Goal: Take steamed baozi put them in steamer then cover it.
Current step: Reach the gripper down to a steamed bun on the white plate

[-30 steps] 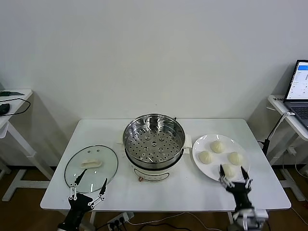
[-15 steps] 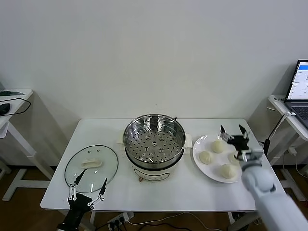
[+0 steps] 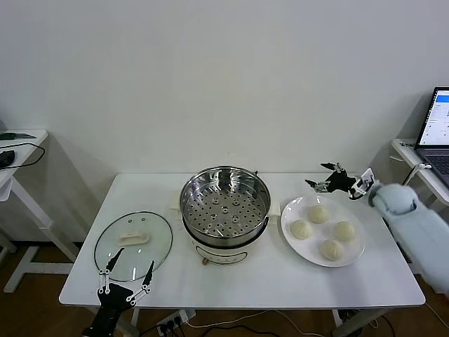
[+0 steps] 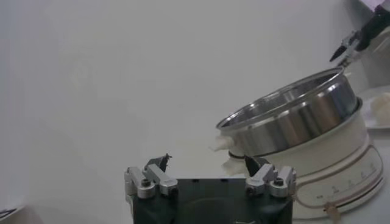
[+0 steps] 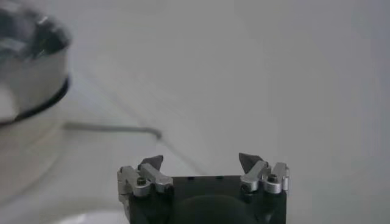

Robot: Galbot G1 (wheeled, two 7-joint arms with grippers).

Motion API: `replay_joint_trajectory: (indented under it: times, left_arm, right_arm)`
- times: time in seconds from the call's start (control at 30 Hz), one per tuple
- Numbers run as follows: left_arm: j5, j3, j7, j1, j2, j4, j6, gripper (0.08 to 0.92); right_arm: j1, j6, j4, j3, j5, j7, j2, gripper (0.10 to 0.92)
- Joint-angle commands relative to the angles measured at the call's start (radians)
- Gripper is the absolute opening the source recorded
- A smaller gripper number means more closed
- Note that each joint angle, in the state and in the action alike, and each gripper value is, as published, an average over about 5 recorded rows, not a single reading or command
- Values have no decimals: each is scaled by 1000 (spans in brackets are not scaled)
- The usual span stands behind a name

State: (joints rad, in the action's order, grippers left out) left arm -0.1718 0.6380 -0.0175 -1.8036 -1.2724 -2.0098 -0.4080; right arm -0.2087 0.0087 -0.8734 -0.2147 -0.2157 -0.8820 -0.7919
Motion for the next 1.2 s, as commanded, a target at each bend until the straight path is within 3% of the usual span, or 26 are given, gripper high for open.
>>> replay_joint_trajectory:
  times: [0.03, 0.23, 0.43, 0.73, 1.2]
  left_arm:
    - [-1, 11, 3, -15, -11, -3, -1, 823]
    - [-3, 16, 5, -25, -21, -5, -4, 823]
    - [-5, 14, 9, -28, -28, -3, -5, 823]
    - [-4, 19, 14, -29, -28, -2, -6, 823]
    - [-3, 10, 19, -25, -36, 2, -8, 823]
  right_arm:
    - [238, 65, 275, -178, 350, -440, -79, 823]
    - [243, 88, 325, -201, 461, -449, -139, 823]
    - [240, 129, 384, -207, 521, -359, -190, 823]
    - [224, 145, 450, -187, 560, -252, -265, 823]
    - [244, 146, 486, -208, 606, -260, -312, 823]
